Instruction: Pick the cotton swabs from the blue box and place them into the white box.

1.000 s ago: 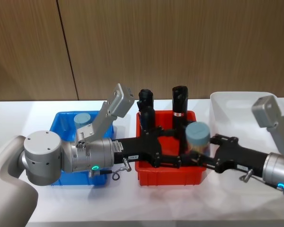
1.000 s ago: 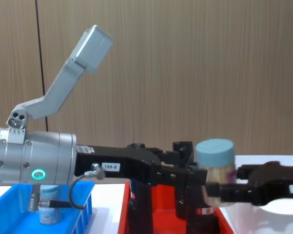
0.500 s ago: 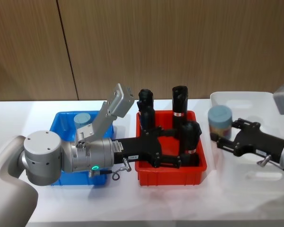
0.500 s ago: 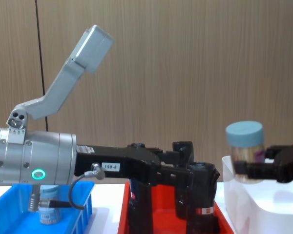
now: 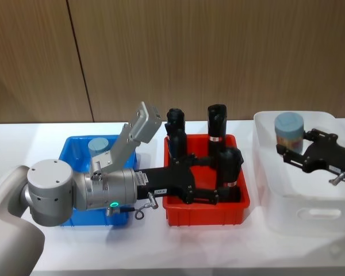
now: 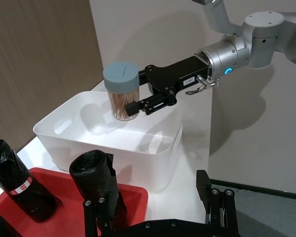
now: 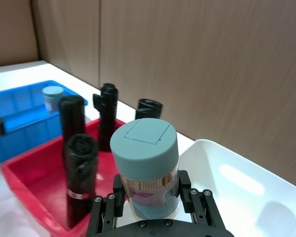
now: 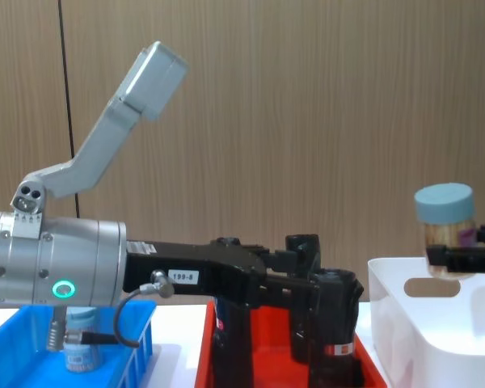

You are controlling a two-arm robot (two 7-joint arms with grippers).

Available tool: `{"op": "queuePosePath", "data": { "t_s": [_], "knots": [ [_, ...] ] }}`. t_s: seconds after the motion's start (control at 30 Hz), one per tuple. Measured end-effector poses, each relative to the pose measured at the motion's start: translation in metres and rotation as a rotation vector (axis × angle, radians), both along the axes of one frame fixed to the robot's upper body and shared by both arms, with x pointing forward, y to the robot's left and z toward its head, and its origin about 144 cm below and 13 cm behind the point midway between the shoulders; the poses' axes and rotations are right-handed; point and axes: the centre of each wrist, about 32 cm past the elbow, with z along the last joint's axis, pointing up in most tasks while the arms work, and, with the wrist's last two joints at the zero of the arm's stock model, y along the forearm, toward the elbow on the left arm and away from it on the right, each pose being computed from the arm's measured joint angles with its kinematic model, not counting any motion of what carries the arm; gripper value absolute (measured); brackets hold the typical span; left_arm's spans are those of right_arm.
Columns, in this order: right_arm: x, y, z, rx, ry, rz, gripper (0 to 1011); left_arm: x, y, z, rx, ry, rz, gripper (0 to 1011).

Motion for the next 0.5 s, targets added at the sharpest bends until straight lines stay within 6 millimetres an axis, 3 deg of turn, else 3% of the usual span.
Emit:
{"op": "queuePosePath", "data": {
  "t_s": [0.5],
  "knots": [
    [0.012, -0.017, -0.005, -0.024, 0.052, -0.063, 648, 0.000, 0.000, 0.000, 0.000, 0.000, 0.000, 1004]
  ]
}}
